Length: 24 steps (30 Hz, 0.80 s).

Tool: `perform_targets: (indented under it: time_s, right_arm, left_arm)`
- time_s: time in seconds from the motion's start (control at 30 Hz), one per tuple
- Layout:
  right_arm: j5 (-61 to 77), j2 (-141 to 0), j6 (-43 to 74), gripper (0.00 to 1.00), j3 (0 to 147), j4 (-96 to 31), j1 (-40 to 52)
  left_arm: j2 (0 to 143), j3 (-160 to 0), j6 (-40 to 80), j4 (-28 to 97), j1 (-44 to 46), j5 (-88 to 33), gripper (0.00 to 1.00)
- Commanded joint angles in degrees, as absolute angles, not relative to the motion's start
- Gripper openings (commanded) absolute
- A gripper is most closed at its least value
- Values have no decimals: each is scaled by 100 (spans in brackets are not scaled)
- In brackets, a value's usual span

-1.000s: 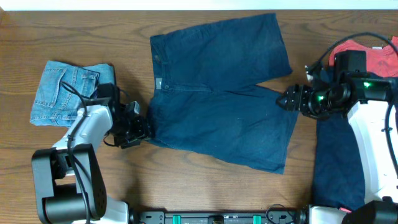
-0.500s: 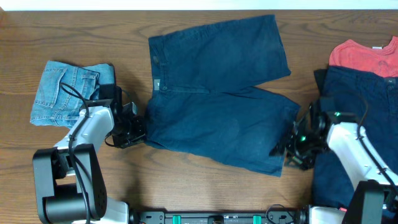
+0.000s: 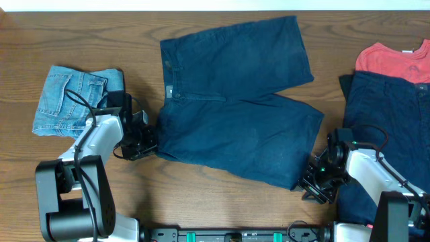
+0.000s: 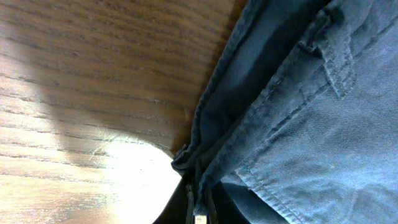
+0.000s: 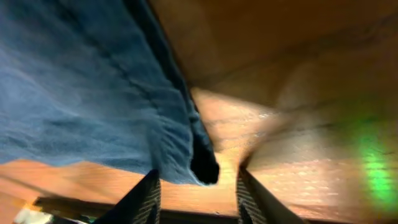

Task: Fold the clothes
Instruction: 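Grasp the bottom hems of both shorts legs with left and right grippers, then lift the leg hems and fold them up onto the waistband with both grippers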

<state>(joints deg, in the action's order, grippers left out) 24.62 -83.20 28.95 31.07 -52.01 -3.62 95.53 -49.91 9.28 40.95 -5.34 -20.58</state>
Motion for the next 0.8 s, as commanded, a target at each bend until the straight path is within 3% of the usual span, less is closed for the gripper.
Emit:
perform_targets:
  time_s: [0.0, 0.1, 0.23, 0.5, 0.77]
  right_arm:
    - [2379, -8324, 3041, 31, 3065, -4825, -292]
    - [2379, -8324, 3041, 22, 3096, -4482, -294]
    - [2235, -8309, 2967, 1, 3264, -4460, -294]
    - [2180, -7797, 2099, 1, 4097, -5186, -292]
    - [1678, -6901, 2228, 1, 5747, -6532, -294]
  left_arm:
    - [9579, -4967, 1020, 4143, -528, -1944, 6]
    - [9579, -4967, 1017, 4150, -528, -1973, 7]
    - [9568, -5006, 1017, 4222, -532, -2228, 6]
    - [9133, -5240, 886, 4974, -532, -2250, 6]
    - [7306, -5360, 891, 6027, -532, -2248, 6]
